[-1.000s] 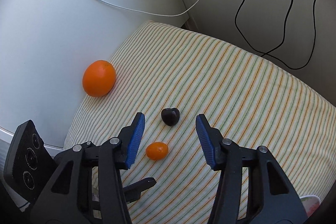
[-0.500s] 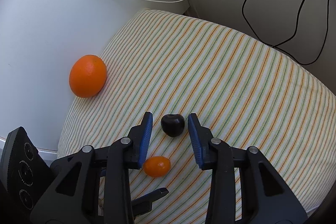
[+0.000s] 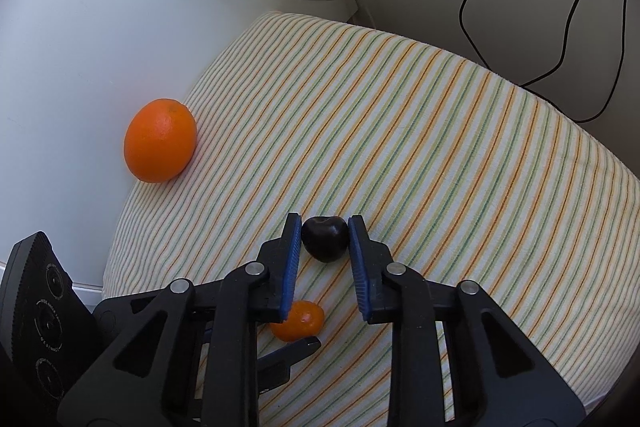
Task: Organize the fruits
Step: 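Grasp the dark plum with the right tool while the left tool grasps the small tangerine, then carry the dark plum with the right tool over the plate while the left carries the tangerine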
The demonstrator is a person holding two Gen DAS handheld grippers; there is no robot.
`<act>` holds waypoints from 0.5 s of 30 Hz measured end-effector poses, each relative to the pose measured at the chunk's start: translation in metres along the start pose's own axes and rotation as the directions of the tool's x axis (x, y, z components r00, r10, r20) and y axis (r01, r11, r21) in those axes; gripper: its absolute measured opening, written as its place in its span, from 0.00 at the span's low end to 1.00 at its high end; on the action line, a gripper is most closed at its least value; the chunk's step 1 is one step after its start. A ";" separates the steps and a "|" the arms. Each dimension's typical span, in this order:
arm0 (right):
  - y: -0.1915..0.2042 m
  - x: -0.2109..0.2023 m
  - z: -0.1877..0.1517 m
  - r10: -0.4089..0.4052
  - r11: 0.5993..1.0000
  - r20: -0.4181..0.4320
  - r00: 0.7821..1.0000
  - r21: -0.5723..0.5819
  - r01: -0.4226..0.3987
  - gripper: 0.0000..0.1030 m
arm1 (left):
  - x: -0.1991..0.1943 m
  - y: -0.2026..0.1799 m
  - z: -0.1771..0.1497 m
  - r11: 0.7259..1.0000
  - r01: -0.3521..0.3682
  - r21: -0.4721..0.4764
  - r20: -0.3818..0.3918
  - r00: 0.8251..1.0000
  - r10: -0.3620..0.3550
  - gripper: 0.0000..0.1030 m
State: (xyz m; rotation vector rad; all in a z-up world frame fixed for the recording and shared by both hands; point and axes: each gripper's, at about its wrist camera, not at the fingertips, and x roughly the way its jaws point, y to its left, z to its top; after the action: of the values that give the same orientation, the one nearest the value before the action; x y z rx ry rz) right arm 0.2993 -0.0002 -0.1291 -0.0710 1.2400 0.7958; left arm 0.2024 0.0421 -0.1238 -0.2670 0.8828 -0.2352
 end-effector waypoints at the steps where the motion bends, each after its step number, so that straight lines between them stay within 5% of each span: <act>1: 0.000 -0.001 0.000 0.001 1.000 0.002 1.000 0.000 -0.001 0.24 | 0.001 0.000 0.001 1.000 0.000 0.000 0.001 1.000 0.000 0.22; 15: 0.006 -0.043 -0.010 0.012 1.000 0.068 0.998 -0.017 -0.011 0.24 | -0.028 -0.012 -0.011 0.999 0.022 0.025 0.057 0.998 -0.024 0.22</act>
State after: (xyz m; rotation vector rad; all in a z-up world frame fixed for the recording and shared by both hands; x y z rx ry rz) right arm 0.2834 -0.0222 -0.0938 -0.0501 1.1707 0.8122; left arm 0.1752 0.0376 -0.1059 -0.2604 0.8204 -0.2582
